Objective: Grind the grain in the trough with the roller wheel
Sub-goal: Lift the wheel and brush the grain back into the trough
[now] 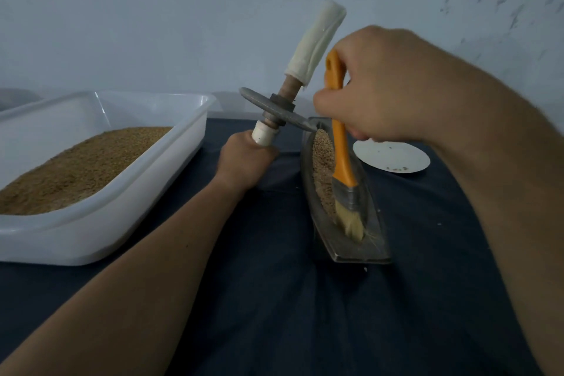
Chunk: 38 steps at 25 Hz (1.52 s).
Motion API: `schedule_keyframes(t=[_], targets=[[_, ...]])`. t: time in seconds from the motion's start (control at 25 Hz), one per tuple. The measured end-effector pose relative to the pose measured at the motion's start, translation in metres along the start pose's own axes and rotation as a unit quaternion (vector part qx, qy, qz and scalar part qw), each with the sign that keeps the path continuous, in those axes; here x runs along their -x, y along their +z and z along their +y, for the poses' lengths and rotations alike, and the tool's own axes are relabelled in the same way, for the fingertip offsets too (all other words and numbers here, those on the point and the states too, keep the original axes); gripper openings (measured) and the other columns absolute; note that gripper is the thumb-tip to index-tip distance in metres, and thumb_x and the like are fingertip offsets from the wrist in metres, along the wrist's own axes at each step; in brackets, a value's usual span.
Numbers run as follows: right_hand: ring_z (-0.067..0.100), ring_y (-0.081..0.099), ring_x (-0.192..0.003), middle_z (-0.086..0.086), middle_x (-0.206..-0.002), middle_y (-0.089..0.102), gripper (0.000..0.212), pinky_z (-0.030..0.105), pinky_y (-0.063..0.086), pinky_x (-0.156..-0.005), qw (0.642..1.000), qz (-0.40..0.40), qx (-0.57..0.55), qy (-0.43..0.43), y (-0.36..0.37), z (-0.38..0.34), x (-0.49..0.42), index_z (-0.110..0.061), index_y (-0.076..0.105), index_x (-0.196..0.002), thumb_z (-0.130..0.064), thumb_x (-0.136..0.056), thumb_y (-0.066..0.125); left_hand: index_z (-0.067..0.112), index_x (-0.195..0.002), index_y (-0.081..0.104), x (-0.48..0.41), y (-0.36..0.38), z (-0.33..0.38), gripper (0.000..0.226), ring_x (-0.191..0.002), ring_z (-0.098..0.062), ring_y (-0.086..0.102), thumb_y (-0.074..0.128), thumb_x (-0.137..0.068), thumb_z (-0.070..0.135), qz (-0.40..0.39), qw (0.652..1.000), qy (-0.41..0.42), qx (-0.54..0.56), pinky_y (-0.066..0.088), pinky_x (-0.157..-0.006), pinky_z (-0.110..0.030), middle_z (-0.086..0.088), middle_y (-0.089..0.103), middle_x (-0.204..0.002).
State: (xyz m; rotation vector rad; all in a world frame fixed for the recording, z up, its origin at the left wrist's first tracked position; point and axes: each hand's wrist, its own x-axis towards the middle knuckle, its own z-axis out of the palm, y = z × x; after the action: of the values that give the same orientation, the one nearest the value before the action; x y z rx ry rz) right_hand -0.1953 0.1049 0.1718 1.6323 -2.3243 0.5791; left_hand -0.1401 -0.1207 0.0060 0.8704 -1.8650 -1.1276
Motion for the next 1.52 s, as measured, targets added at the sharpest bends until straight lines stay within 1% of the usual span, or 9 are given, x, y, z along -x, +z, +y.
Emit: schedule_keyframes(t=[0.24, 0.44, 0.64, 0.76, 0.92, 1.08, 1.32, 1.44, 1.52], targets=[[0.014, 0.067, -0.044, 0.001, -0.051, 0.067, 0.011, 0.029, 0.051, -0.049, 0.999, -0.035, 0.006, 0.023, 0.016, 0.01, -0.007, -0.008, 0.066, -0.078, -0.015, -0.085, 0.06, 0.026, -0.067, 0.062, -0.001, 0.002, -0.001, 0.014, -0.061, -0.022, 0.059, 0.071, -0.058, 0.031, -0.003, 1.0, 0.009, 0.003, 0.049, -0.059, -0.04, 0.002, 0.064, -0.062], [0.025, 0.068, -0.061, 0.007, -0.071, 0.067, 0.015, 0.043, 0.062, -0.072, 0.999, 0.018, -0.001, 0.048, 0.038, 0.029, -0.019, -0.012, 0.054, -0.08, -0.019, -0.092, 0.057, 0.025, -0.066, 0.06, -0.001, 0.001, -0.001, 0.015, -0.056, -0.018, 0.057, 0.072, -0.058, 0.028, -0.008, 1.0, 0.012, 0.01, 0.046, -0.057, -0.036, 0.004, 0.061, -0.056], [0.013, 0.065, -0.041, 0.003, -0.055, 0.068, 0.013, 0.031, 0.057, -0.05, 0.994, 0.097, -0.046, 0.019, 0.009, 0.03, -0.018, -0.013, 0.056, -0.081, -0.021, -0.093, 0.056, 0.024, -0.066, 0.059, 0.0, 0.001, 0.0, 0.015, -0.053, -0.016, 0.056, 0.072, -0.059, 0.027, -0.018, 1.0, 0.014, 0.006, 0.046, -0.056, -0.035, 0.004, 0.06, -0.055], [0.009, 0.064, -0.04, -0.003, -0.049, 0.066, 0.02, 0.016, 0.046, -0.037, 0.998, 0.027, -0.051, -0.005, -0.002, 0.017, -0.006, -0.014, 0.061, -0.075, -0.021, -0.094, 0.058, 0.025, -0.066, 0.06, 0.0, 0.001, 0.0, 0.014, -0.052, -0.016, 0.056, 0.072, -0.059, 0.028, -0.014, 1.0, 0.016, -0.003, 0.048, -0.055, -0.035, 0.004, 0.061, -0.055], [0.009, 0.064, -0.041, -0.003, -0.046, 0.064, 0.029, 0.02, 0.052, -0.046, 0.998, -0.06, -0.013, -0.005, 0.006, 0.005, 0.0, -0.01, 0.063, -0.068, -0.018, -0.095, 0.057, 0.027, -0.061, 0.06, 0.001, 0.001, 0.001, 0.012, -0.048, -0.012, 0.054, 0.073, -0.059, 0.028, -0.013, 1.0, 0.018, -0.009, 0.045, -0.052, -0.033, 0.005, 0.06, -0.054], [0.014, 0.067, -0.044, 0.002, -0.053, 0.067, 0.027, 0.035, 0.063, -0.058, 0.999, -0.041, 0.005, -0.004, 0.019, 0.004, -0.002, -0.014, 0.054, -0.07, -0.017, -0.096, 0.06, 0.022, -0.071, 0.062, 0.001, 0.001, 0.001, 0.015, -0.049, -0.013, 0.056, 0.072, -0.061, 0.027, -0.017, 0.999, 0.025, -0.031, 0.048, -0.053, -0.035, 0.004, 0.062, -0.055], [0.023, 0.068, -0.057, 0.008, -0.072, 0.066, 0.017, 0.042, 0.063, -0.066, 0.999, 0.023, 0.021, -0.017, 0.023, 0.005, -0.004, -0.013, 0.051, -0.081, -0.019, -0.094, 0.06, 0.023, -0.068, 0.06, 0.001, 0.001, 0.001, 0.014, -0.051, -0.015, 0.057, 0.073, -0.062, 0.027, -0.019, 0.999, 0.03, -0.04, 0.048, -0.055, -0.035, 0.004, 0.062, -0.056], [0.015, 0.066, -0.043, 0.004, -0.055, 0.066, 0.009, 0.034, 0.061, -0.05, 0.998, 0.052, -0.026, -0.03, 0.009, 0.003, 0.001, -0.011, 0.058, -0.086, -0.017, -0.091, 0.062, 0.024, -0.068, 0.061, 0.002, 0.001, 0.002, 0.014, -0.047, -0.01, 0.056, 0.073, -0.063, 0.026, -0.02, 0.999, 0.029, -0.038, 0.046, -0.051, -0.031, 0.005, 0.062, -0.055], [0.01, 0.063, -0.038, -0.002, -0.046, 0.064, 0.016, 0.023, 0.054, -0.041, 0.999, 0.0, -0.03, -0.031, 0.0, 0.001, 0.005, -0.009, 0.061, -0.076, -0.018, -0.09, 0.061, 0.023, -0.069, 0.061, 0.002, 0.001, 0.003, 0.014, -0.046, -0.011, 0.055, 0.073, -0.062, 0.026, -0.019, 0.999, 0.024, -0.029, 0.046, -0.051, -0.031, 0.005, 0.062, -0.054]])
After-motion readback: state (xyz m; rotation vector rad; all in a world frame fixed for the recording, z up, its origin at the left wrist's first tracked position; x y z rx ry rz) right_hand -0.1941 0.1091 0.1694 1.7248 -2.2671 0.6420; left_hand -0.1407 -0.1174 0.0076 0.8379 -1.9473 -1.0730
